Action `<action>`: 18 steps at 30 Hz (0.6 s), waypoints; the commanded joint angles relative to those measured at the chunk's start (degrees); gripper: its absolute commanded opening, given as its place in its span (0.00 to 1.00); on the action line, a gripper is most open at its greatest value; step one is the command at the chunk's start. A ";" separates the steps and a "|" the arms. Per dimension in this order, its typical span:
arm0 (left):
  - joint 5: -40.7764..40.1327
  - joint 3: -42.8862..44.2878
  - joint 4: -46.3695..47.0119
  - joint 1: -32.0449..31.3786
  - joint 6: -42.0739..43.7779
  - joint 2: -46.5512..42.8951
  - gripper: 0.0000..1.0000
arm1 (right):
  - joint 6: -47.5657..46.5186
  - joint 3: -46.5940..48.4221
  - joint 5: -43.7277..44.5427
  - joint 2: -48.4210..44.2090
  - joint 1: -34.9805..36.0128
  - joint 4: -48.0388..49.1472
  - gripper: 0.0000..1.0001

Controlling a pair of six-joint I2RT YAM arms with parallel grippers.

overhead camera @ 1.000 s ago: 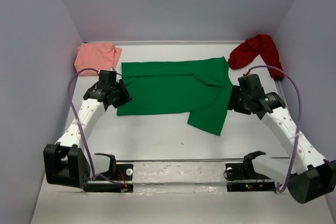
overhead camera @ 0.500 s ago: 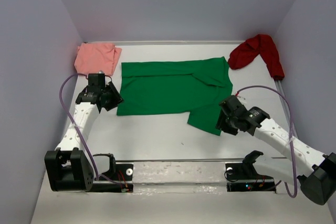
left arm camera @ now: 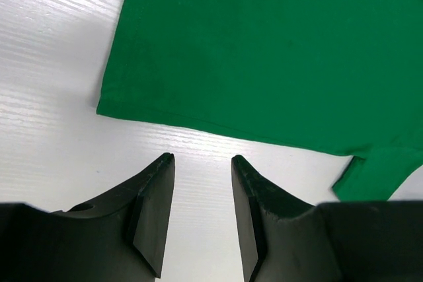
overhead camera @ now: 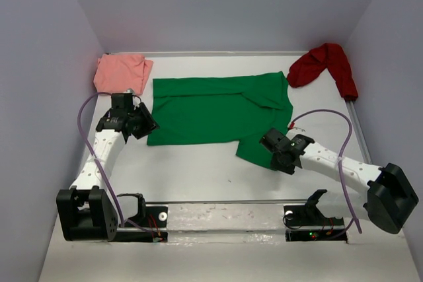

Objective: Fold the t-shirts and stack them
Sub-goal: Fold the tshirt

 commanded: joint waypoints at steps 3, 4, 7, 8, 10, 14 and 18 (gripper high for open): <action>2.58 0.49 0.28 0.12 1.34 -3.11 0.50 | -0.95 2.55 4.56 2.52 0.48 4.17 0.42; 2.49 0.58 0.20 0.12 1.34 -3.20 0.50 | -1.39 2.55 4.47 3.05 0.48 4.61 0.42; 2.75 0.84 -0.42 0.12 1.34 -3.63 0.50 | -1.56 1.94 2.98 3.93 0.48 7.86 0.42; 2.58 1.02 -0.51 0.12 1.34 -3.72 0.50 | -1.74 1.59 1.93 4.02 0.48 8.56 0.42; 2.40 1.02 -0.60 0.12 1.34 -3.90 0.50 | -1.83 0.98 1.40 4.63 0.48 9.62 0.42; 2.58 0.76 -0.51 0.12 1.25 -3.99 0.50 | -1.83 0.27 0.78 5.86 0.48 10.85 0.41; 2.75 0.84 -0.77 0.12 1.43 -3.64 0.50 | -0.96 -0.43 -0.62 5.61 0.48 11.56 0.41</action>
